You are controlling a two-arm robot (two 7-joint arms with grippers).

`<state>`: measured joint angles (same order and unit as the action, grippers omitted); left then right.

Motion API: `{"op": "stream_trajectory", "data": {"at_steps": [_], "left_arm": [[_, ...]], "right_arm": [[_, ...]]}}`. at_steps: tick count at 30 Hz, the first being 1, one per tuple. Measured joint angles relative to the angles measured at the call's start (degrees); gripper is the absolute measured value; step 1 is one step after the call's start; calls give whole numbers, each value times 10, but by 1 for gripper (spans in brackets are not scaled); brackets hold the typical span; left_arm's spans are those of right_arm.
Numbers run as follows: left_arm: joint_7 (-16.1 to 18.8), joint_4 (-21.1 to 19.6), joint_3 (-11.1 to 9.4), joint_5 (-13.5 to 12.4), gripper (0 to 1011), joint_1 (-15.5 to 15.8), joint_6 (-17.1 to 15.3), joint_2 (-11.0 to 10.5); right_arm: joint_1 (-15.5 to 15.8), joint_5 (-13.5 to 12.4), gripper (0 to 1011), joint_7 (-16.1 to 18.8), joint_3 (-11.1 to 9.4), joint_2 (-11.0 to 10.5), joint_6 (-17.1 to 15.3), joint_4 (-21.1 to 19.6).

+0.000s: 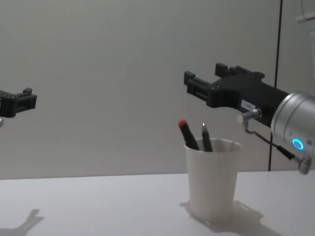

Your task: Place the pen into the pen holder.

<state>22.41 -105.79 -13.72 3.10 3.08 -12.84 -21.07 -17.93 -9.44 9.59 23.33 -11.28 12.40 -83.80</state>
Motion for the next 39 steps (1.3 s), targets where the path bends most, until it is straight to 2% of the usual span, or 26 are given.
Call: {"op": "stream_trajectory", "data": {"at_steps": [7, 12, 27, 39], "left_arm": [[0, 0, 0, 0, 1001, 0, 0, 0], [0, 0, 0, 0, 1001, 0, 0, 0], [0, 0, 0, 0, 1001, 0, 0, 0], [-3, 2, -2, 1, 1001, 2, 2, 0]], "right_arm": [[1, 1, 906, -2, -3, -3, 1, -6], [4, 6, 1001, -15, -11, -11, 4, -21], [30, 15, 1001, -91, -54, -58, 2, -78], [58, 5, 1001, -165, -97, -102, -9, -107]]}}
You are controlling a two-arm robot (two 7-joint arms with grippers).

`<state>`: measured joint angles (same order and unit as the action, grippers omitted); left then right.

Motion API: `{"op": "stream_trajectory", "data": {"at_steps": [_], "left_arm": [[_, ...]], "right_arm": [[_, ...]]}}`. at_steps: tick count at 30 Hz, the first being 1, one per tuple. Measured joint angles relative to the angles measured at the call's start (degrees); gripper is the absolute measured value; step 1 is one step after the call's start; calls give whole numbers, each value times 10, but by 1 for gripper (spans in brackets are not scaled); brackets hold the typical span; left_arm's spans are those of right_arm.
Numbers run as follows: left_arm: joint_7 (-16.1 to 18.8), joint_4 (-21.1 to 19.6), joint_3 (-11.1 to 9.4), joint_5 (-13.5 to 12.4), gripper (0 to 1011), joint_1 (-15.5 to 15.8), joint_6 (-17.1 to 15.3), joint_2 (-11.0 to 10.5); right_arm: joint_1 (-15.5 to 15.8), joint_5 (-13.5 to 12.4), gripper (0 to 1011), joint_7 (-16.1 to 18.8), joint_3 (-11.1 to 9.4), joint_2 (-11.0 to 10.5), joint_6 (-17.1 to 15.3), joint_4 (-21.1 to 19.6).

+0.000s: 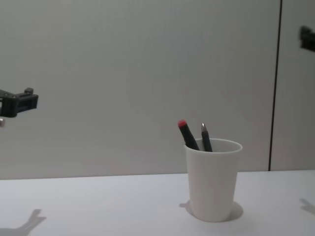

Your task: Place the pen into the pen holder.

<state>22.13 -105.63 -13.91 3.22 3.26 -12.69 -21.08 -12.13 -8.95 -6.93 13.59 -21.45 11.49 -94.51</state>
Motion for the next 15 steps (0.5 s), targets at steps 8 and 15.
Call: {"op": "stream_trajectory", "data": {"at_steps": [8, 15], "left_arm": [[-39, 22, -21, 14, 1001, 18, 20, -1], [-90, 50, -48, 33, 1001, 41, 47, -3]], "right_arm": [[17, -10, 1001, -45, -30, -27, -7, -10], [30, -21, 1001, -79, -56, -47, -13, -13]]}}
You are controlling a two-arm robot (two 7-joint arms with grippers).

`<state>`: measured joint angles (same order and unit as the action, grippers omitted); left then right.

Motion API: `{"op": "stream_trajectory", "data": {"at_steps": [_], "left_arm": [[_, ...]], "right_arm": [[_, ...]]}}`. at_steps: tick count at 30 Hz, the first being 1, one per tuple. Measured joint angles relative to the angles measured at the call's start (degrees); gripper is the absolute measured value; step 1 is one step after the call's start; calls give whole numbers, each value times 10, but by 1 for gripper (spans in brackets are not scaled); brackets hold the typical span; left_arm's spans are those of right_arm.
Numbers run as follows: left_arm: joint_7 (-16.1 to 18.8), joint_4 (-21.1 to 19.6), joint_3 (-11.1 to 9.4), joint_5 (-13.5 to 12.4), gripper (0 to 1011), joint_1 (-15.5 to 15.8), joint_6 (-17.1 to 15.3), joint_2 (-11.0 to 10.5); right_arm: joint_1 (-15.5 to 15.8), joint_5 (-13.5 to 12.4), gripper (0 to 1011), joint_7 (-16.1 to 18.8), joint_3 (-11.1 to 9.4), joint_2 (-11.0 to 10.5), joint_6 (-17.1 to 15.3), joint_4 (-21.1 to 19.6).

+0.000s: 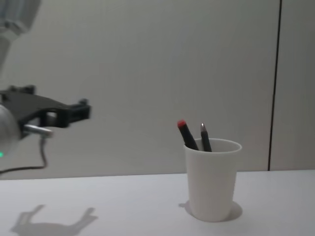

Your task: Place the pen into the pen holder.

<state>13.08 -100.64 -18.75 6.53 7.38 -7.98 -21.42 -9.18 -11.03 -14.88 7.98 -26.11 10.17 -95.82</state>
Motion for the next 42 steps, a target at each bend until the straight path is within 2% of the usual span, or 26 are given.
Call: {"op": "stream_trajectory", "data": {"at_steps": [9, 14, 19, 32, 42], "left_arm": [[-70, 38, -37, 25, 1001, 32, 36, -3], [-103, 56, -54, 37, 1001, 46, 54, -4], [-128, 70, -68, 46, 1001, 58, 67, -5], [-137, 75, -73, 50, 1001, 62, 72, -5], [-137, 75, -73, 50, 1001, 62, 72, -5]], "right_arm": [[8, -5, 1001, 16, 5, 6, -11, -5], [23, -12, 1001, 44, 12, 16, -28, -13], [48, -26, 1001, 89, 24, 32, -58, -26], [94, -51, 1001, 175, 46, 64, -114, -51], [100, -54, 1001, 186, 50, 68, -121, -54]]}}
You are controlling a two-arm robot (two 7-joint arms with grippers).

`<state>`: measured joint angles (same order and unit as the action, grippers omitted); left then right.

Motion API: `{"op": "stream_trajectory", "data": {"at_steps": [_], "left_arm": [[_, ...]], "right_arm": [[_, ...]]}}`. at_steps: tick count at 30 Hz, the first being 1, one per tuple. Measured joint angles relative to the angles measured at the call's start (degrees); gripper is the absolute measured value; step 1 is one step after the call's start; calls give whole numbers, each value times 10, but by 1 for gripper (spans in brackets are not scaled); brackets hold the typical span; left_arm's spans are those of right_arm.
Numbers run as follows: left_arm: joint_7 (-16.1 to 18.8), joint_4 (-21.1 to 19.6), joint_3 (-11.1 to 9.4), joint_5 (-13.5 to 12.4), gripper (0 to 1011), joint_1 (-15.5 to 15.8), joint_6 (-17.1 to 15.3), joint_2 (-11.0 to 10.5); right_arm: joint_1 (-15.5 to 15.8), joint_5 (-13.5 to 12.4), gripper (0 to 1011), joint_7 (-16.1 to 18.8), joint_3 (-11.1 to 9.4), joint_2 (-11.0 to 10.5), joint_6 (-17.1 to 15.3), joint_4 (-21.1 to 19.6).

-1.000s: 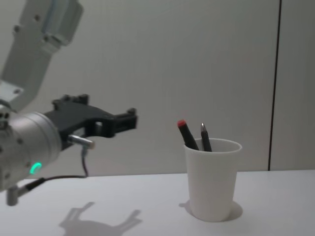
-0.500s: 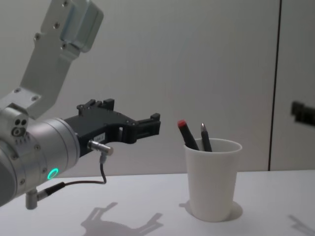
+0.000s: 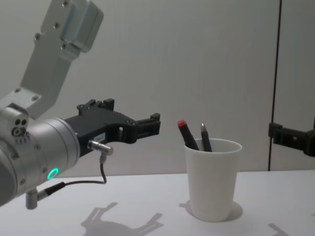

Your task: Place the pen into the pen holder.

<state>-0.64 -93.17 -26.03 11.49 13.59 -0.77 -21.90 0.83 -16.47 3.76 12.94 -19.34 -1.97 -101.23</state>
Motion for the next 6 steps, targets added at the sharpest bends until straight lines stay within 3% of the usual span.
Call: {"op": "stream_trajectory", "data": {"at_steps": [6], "left_arm": [[0, 0, 0, 0, 1001, 0, 0, 0]], "right_arm": [[0, 0, 1001, 0, 0, 0, 0, 0]]}}
